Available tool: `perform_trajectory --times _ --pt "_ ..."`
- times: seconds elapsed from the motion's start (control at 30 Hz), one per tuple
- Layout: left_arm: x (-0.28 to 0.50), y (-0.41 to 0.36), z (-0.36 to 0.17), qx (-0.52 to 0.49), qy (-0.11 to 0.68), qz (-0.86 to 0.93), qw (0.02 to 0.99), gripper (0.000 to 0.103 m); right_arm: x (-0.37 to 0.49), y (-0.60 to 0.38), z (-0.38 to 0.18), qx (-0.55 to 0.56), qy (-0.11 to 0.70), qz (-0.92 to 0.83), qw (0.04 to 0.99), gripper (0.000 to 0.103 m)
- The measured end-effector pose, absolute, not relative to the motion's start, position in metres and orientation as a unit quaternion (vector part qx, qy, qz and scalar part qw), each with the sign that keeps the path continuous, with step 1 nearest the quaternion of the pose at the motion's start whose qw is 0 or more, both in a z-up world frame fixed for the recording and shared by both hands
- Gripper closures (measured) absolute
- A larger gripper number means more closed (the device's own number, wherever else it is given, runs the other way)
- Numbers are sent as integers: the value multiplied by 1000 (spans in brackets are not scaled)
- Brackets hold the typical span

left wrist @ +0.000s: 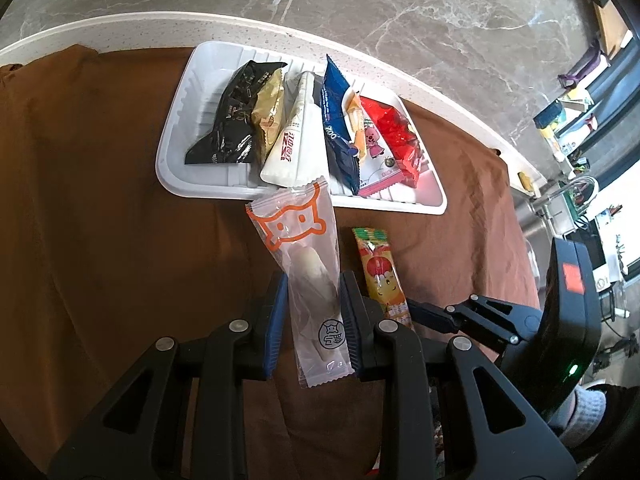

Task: Organize snacks
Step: 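Carry the clear packet and orange bar into the white tray and release both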

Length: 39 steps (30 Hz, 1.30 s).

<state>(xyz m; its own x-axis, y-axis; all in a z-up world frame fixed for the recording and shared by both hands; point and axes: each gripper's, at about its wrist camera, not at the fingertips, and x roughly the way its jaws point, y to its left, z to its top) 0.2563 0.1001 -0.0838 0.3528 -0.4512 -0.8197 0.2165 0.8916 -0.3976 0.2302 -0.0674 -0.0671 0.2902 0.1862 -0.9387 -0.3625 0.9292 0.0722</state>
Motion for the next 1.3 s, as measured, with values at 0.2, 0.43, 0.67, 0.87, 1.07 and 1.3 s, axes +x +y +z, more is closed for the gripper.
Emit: perform_trajectory --times 0.2,0.43,0.67,0.87,1.07,1.3 --pt "254 102 -81 -112 527 -210 816 78 234 -90 -57 -10 581 184 793 84" --pt "259 104 -68 -114 519 -222 818 78 251 -125 -28 79 568 183 798 84" --pt "290 110 -49 -98 499 -220 833 78 298 -148 1 124 535 172 818 84" --pt "332 123 -50 -78 497 -208 839 78 343 -146 2 127 529 168 822 84" --pt "373 131 -59 -50 504 -206 838 78 378 -136 -10 125 535 164 819 84" --pt "406 134 -78 -18 514 -199 834 78 404 -131 -35 113 556 143 811 84"
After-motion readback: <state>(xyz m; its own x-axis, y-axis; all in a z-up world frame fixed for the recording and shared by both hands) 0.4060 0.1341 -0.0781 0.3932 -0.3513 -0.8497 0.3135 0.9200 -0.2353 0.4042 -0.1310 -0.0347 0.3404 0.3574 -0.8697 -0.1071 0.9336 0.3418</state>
